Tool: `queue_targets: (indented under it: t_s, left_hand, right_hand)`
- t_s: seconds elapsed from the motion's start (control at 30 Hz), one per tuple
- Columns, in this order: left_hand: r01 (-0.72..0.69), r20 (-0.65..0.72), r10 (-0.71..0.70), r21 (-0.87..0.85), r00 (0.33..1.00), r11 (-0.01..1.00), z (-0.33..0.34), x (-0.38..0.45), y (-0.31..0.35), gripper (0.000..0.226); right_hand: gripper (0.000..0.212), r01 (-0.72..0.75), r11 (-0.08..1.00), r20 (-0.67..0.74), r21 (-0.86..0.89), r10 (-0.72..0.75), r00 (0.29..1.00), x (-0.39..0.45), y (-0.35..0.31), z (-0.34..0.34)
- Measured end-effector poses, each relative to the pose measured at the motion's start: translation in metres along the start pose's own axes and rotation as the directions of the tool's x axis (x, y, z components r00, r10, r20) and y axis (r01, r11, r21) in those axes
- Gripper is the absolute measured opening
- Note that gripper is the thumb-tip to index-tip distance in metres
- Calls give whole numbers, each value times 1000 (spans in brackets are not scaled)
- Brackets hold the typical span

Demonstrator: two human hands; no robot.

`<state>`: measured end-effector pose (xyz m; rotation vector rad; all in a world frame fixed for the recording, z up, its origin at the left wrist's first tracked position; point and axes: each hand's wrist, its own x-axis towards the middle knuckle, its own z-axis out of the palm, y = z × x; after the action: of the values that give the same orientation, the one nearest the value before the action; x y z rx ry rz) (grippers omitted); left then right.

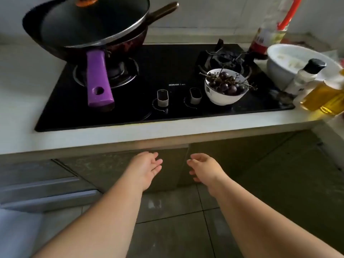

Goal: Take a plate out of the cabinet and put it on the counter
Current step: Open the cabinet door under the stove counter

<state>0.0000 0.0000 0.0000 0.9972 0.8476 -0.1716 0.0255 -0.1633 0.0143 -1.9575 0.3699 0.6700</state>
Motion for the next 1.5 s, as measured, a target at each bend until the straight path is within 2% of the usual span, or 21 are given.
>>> queue_targets:
  t_s: [0.1,0.23,0.3,0.4,0.5,0.57,0.67,0.83,1.03,1.17,1.27,1.37,1.5]
  left_hand:
    - [-10,-4,9,-97,1000,995,11,12,2,49]
    - [-9,-1,9,-259,1000,966,19,20,2,54]
    - [-11,17,16,-279,1000,960,19,17,0,54]
    - [10,19,-5,-261,1000,965,14,12,-6,41]
    - [50,18,-48,-203,999,978,4,1,-18,26]
    - [74,13,-73,-164,997,984,-6,-8,-29,21]
    - [88,18,-87,-88,996,992,-24,-21,-44,24]
    - [101,-13,-101,14,995,995,-53,-52,-61,15]
    - [70,-22,-67,162,997,984,-102,-90,-80,9]
    - [68,-83,-45,311,996,948,-155,-120,-90,8]
    - [42,-171,47,481,984,876,-195,-140,-90,15]
    - [37,-205,185,758,961,651,-232,-159,-81,21]
    - [78,-201,259,906,945,416,-275,-174,-64,24]
  right_hand:
    - [38,-19,1000,25,13,19,1000,8,9,-5]
    - [39,-47,999,15,5,47,999,14,24,-15]
    - [41,-36,999,-15,12,37,999,14,25,-20]
    - [48,28,999,-61,-22,-29,998,13,19,-23]
    - [59,157,976,-56,-148,-167,984,8,15,-16]
    - [59,225,941,32,-252,-225,974,1,15,-4]
    - [46,256,876,187,-409,-195,963,-11,19,18]
    - [25,323,740,285,-589,-184,941,-45,30,50]
    - [24,271,730,299,-627,-96,949,-102,52,89]
    - [18,296,702,357,-648,-63,932,-152,65,138]
    - [32,323,706,432,-631,-26,902,-185,68,177]
    - [39,317,771,485,-552,-12,874,-211,69,216]
    - [22,298,855,535,-424,-30,844,-227,74,268]
